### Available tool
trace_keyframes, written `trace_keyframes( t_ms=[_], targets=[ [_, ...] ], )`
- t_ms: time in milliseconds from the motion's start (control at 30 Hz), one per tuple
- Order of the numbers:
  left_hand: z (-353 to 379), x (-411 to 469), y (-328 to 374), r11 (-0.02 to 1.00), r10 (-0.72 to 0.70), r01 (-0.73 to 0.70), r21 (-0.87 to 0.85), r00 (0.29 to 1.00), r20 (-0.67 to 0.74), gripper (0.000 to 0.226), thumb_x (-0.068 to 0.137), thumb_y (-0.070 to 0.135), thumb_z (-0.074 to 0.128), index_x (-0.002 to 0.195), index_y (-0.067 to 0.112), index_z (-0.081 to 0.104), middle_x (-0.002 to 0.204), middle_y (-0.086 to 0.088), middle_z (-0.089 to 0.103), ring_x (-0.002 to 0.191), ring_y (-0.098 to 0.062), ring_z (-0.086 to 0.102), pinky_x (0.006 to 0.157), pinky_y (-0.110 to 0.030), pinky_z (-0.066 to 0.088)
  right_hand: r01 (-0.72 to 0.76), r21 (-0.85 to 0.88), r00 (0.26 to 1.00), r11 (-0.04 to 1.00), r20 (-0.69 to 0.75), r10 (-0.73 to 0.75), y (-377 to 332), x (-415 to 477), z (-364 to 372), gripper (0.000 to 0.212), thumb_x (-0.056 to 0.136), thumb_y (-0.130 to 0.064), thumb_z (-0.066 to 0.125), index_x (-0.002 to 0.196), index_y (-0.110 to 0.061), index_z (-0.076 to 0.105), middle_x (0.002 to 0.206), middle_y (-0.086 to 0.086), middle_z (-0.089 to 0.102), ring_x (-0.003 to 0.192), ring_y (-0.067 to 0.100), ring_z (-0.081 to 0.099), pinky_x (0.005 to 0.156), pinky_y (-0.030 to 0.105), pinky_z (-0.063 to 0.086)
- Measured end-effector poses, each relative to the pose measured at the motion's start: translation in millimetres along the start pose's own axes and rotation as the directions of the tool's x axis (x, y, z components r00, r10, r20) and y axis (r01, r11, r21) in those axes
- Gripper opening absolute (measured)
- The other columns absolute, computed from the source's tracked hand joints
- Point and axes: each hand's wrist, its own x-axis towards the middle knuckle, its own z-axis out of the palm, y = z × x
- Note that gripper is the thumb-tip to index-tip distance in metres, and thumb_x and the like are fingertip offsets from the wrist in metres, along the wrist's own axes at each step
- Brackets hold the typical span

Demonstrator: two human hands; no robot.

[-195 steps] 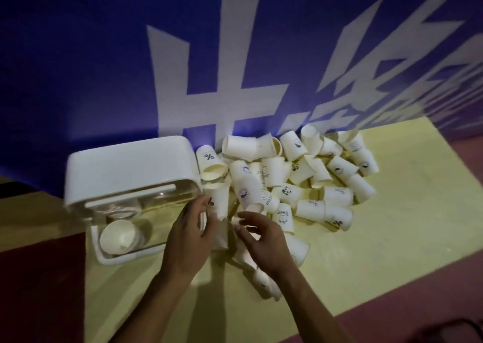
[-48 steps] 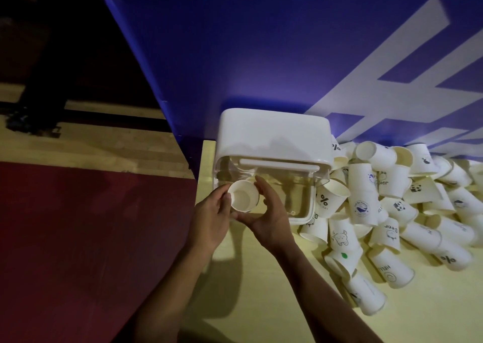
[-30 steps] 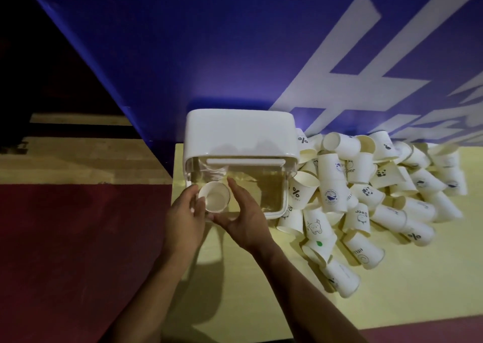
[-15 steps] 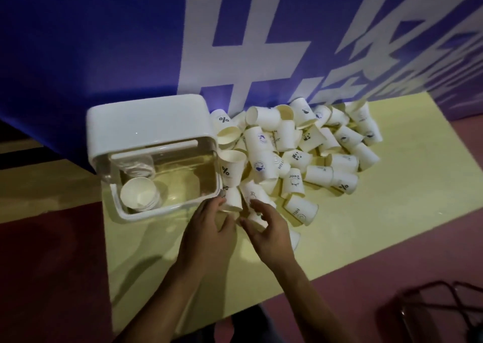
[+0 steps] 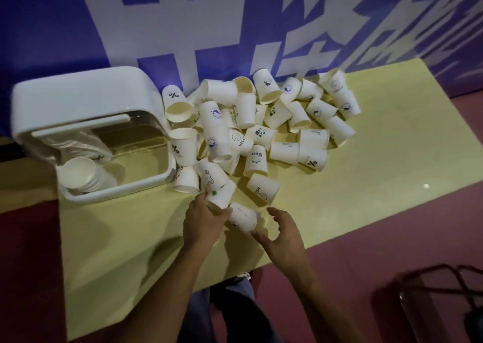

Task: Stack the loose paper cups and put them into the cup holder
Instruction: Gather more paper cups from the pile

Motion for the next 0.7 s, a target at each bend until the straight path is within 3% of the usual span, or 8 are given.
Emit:
trace_keyframes(
  t_ms=[100, 200, 333, 467, 600, 700],
  targets=[
    [11.0, 2.0, 0.5, 0.996, -0.046, 0.043, -0.076, 0.998, -0.039, 0.082, 0.072, 0.055, 0.082, 0.138, 0.016, 0.053, 0.13, -0.009, 0.062, 0.115, -0.031, 0.06, 0.093, -0.046, 0.054, 0.029, -0.036, 0.998, 0.999, 0.06, -0.027, 12.2, 2.1, -4.6, 0.079, 0.081, -0.046, 0.083, 0.147, -0.02, 0.048, 0.145, -0.004, 0.051, 0.133, 0.015, 0.048, 0.109, 0.031, 0.043],
    [17.2, -1.4, 2.8, 0.99, -0.046, 0.034, -0.139, 0.996, -0.08, 0.073, 0.078, 0.043, 0.084, 0.136, 0.011, 0.054, 0.129, -0.011, 0.06, 0.115, -0.032, 0.059, 0.088, -0.037, 0.048, 0.039, -0.061, 0.993, 0.997, 0.111, -0.032, 20.8, 6.9, -3.2, 0.089, 0.076, -0.045, 0.087, 0.149, -0.016, 0.046, 0.147, 0.0, 0.049, 0.135, 0.019, 0.046, 0.107, 0.026, 0.04],
    [11.9, -19.1, 3.3, 0.977, -0.062, 0.033, -0.213, 0.989, -0.132, 0.065, 0.075, 0.032, 0.086, 0.128, 0.014, 0.053, 0.126, -0.009, 0.056, 0.107, -0.028, 0.058, 0.08, -0.032, 0.042, 0.054, -0.076, 0.982, 0.996, 0.187, -0.039, 19.0, 14.8, -0.1, 0.102, 0.072, -0.042, 0.089, 0.155, -0.017, 0.036, 0.153, 0.001, 0.043, 0.139, 0.02, 0.041, 0.11, 0.032, 0.039],
    [1.4, -39.6, -6.2, 0.973, -0.023, -0.026, -0.229, 0.978, -0.205, 0.062, 0.07, 0.029, 0.089, 0.119, 0.023, 0.05, 0.117, -0.001, 0.053, 0.102, -0.022, 0.058, 0.08, -0.03, 0.043, 0.095, -0.1, 0.969, 0.99, 0.238, -0.069, 16.1, 23.4, 9.6, 0.11, 0.064, -0.039, 0.093, 0.155, -0.016, 0.035, 0.146, 0.005, 0.047, 0.132, 0.027, 0.045, 0.107, 0.039, 0.044],
    [-13.6, -52.3, -13.7, 0.97, 0.021, -0.08, -0.228, 0.967, -0.253, 0.069, 0.068, 0.035, 0.09, 0.124, 0.028, 0.051, 0.118, 0.006, 0.054, 0.104, -0.023, 0.062, 0.088, -0.04, 0.054, 0.156, -0.173, 0.964, 0.973, 0.243, -0.111, 15.8, 31.2, 20.4, 0.093, 0.066, -0.041, 0.091, 0.143, -0.014, 0.048, 0.135, 0.008, 0.054, 0.122, 0.032, 0.051, 0.1, 0.043, 0.047],
    [-26.5, -58.5, -18.6, 0.965, 0.059, -0.129, -0.23, 0.955, -0.29, 0.077, 0.069, 0.041, 0.091, 0.135, 0.03, 0.052, 0.121, 0.01, 0.049, 0.11, -0.021, 0.061, 0.095, -0.043, 0.054, 0.163, -0.113, 0.965, 0.98, 0.223, -0.135, 17.4, 31.8, 23.4, 0.078, 0.067, -0.039, 0.089, 0.131, -0.012, 0.054, 0.122, 0.007, 0.06, 0.111, 0.032, 0.057, 0.091, 0.042, 0.05]
  ],
)
